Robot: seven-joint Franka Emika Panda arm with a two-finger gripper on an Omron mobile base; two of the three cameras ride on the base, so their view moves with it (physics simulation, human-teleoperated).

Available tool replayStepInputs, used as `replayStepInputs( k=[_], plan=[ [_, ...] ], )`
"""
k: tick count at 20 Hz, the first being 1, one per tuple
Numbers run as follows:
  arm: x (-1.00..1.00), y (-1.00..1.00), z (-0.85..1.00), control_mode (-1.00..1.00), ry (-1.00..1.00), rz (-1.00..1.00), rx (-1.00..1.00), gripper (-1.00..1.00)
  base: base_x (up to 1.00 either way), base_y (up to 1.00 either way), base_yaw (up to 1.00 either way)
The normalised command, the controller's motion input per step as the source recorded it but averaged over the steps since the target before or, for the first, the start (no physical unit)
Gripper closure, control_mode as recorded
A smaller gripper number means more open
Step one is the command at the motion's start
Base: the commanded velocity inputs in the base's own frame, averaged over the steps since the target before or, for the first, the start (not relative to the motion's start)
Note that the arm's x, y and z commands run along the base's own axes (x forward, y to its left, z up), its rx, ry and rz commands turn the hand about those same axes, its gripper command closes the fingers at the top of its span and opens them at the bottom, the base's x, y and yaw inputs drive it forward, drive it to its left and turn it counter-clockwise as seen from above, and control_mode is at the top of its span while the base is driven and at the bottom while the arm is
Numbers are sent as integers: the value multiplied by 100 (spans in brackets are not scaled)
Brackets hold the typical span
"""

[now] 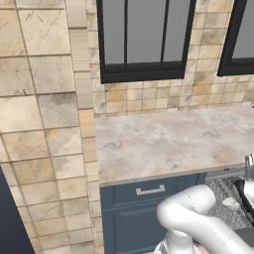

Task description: Pick up the cup and bowl from the counter, place them in the dishwasher, and close the dishwasher door.

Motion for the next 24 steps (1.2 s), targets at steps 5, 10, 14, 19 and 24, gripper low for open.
replayStepInputs(
  k=[5,10,14,19,24],
  plan=[
    [13,-4,38,-100,5,0,0,-100,0,0,0],
    [4,-5,34,-100,3,0,0,-100,0,0,0],
    [3,-9,29,-100,1,0,0,-100,0,0,0],
    [-2,-17,5,-100,0,0,0,-100,0,0,0],
    [-34,-19,-2,-100,0,0,-1,-100,0,0,0]
  ],
)
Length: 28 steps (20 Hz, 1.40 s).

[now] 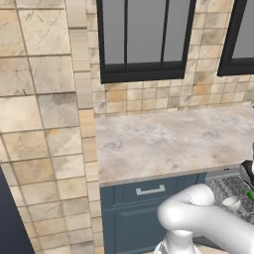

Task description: Pick up the cup and bowl from the counter, place them in the dishwasher, and close the dishwasher door.

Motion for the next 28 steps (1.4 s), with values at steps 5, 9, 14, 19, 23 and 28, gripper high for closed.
replayStepInputs(
  k=[5,9,14,19,23,28],
  plan=[
    [-47,-26,-5,-100,-1,2,-4,-100,0,0,0],
    [-39,-32,-1,-100,-1,4,-5,-100,0,0,0],
    [-44,-30,0,-100,-3,10,-3,-100,0,0,0],
    [-46,-25,0,-100,-2,15,0,-100,0,0,0],
    [-49,-11,-3,-100,0,14,0,-100,0,0,0],
    [-50,-1,-19,-100,0,12,0,-100,0,0,0]
  ],
)
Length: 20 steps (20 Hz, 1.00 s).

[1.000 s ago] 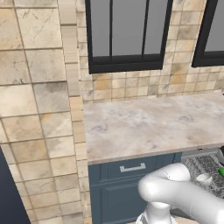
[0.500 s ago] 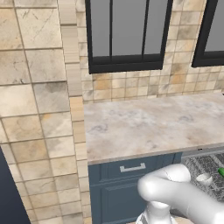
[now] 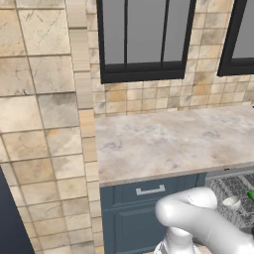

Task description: Pick up the cup and bowl from the counter, place them in the dishwasher, and close the dishwasher door.

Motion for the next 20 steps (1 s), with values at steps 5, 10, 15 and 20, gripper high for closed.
replayStepInputs(
  k=[5,10,15,20],
  plan=[
    [-44,1,-28,-100,0,9,-1,-100,0,0,0],
    [-48,9,-34,-100,0,10,-4,-100,0,0,0],
    [-52,18,-26,-100,-3,7,-3,-100,0,0,0],
    [-40,16,-1,-100,-7,1,0,-100,0,0,0]
  ],
)
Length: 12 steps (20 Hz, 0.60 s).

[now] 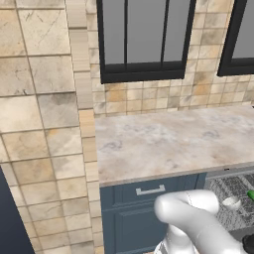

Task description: Pick up the cup and bowl from the counter, place them in the dishwasher, and close the dishwasher door.

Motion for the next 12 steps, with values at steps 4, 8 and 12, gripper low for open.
replayStepInputs(
  k=[4,8,12],
  plan=[
    [-19,20,-2,-100,-6,0,-1,-100,0,0,0],
    [-19,26,-17,-100,-4,0,-2,-100,0,0,0],
    [-20,22,-23,-100,-5,0,-4,-100,0,0,0]
  ],
)
